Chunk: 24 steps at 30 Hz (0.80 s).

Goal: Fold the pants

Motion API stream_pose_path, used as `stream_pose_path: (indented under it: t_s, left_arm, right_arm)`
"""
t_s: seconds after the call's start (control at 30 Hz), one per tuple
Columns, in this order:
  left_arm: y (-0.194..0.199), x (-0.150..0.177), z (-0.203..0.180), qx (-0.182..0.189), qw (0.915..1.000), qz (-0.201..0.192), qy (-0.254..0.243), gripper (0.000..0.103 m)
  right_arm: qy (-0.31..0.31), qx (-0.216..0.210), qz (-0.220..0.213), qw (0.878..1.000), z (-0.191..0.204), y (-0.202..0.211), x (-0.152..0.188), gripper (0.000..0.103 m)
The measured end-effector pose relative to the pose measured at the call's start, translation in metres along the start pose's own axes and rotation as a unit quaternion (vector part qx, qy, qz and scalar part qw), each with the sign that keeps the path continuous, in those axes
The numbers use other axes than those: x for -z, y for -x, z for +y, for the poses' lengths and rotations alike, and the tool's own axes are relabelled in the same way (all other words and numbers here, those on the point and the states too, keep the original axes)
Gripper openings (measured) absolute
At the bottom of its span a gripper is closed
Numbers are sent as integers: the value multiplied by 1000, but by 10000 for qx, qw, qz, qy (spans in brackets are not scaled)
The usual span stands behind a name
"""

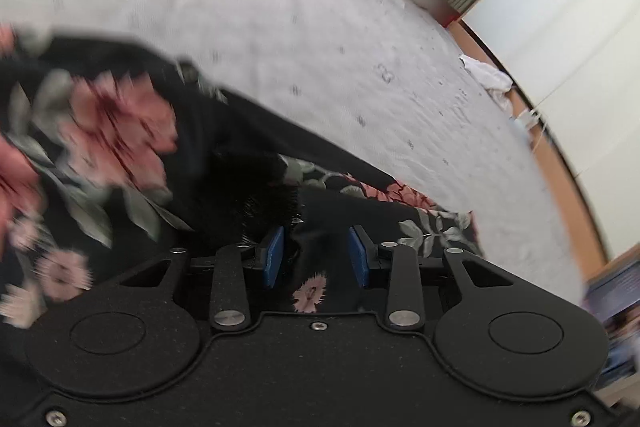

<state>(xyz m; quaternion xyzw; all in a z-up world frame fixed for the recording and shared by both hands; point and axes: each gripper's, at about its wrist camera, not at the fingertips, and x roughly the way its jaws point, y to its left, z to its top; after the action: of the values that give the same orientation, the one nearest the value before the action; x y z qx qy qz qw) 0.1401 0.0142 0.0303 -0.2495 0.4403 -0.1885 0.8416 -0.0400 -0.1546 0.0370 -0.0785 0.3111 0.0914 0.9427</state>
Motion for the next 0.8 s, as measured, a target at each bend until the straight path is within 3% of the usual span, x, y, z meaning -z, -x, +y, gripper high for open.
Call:
stream_pose_path:
  t_s: [0.07, 0.17, 0.27, 0.33, 0.47, 0.63, 0.73, 0.8]
  left_arm:
    - [6, 3, -2, 301, 9993, -195, -119, 28]
    - [22, 8, -18, 828, 9919, -444, -859, 29]
    - [30, 16, -35, 1406, 9769, -207, -1598, 32]
    - [27, 22, -43, 1543, 9704, 55, -1855, 36]
    - [20, 27, -45, 823, 9763, -114, -1999, 37]
    - [2, 12, -24, -294, 9862, -388, -1584, 41]
    - [-11, 9, -28, -798, 9744, -611, -2011, 44]
    - [-23, 10, -31, -1676, 9569, -670, -2275, 41]
  right_arm:
    - [-147, -44, 11, 9999, -3, -1, 1, 84]
    - [-306, -126, -6, 9995, -10, -2, 4, 85]
    - [-235, -101, -48, 9997, -9, -3, 5, 85]
    - [-242, -117, -65, 9996, -11, -4, 5, 86]
    - [-281, -166, -78, 9994, -13, -6, 6, 86]
    - [-264, -160, -105, 9995, -12, -5, 7, 86]
    - [-258, -159, -119, 9995, -12, -4, 8, 86]
    - [-258, -162, -123, 9995, -12, -4, 8, 86]
